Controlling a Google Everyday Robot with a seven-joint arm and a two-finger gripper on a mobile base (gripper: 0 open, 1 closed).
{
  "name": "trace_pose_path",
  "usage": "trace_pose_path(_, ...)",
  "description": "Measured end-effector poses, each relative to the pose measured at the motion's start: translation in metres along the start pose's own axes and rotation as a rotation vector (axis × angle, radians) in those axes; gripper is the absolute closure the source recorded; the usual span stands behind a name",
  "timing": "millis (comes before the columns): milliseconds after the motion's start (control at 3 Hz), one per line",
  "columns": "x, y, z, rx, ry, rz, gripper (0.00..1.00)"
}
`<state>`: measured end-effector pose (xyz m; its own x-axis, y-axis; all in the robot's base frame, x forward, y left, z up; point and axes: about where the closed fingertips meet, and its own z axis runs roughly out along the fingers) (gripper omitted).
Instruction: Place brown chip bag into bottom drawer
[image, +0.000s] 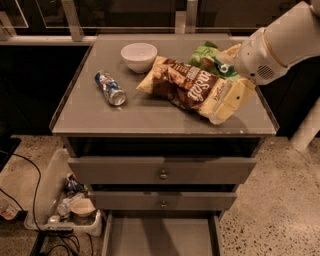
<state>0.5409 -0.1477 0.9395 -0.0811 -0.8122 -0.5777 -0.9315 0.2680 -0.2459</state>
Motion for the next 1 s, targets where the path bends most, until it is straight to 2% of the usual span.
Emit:
trace_pose_path(333,-0.007,-0.018,0.022,0.016,-0.039,0.003,0.00)
trace_pose_path(1000,-0.004,-0.045,0.075,-0.010,-0.069,0.055,0.00)
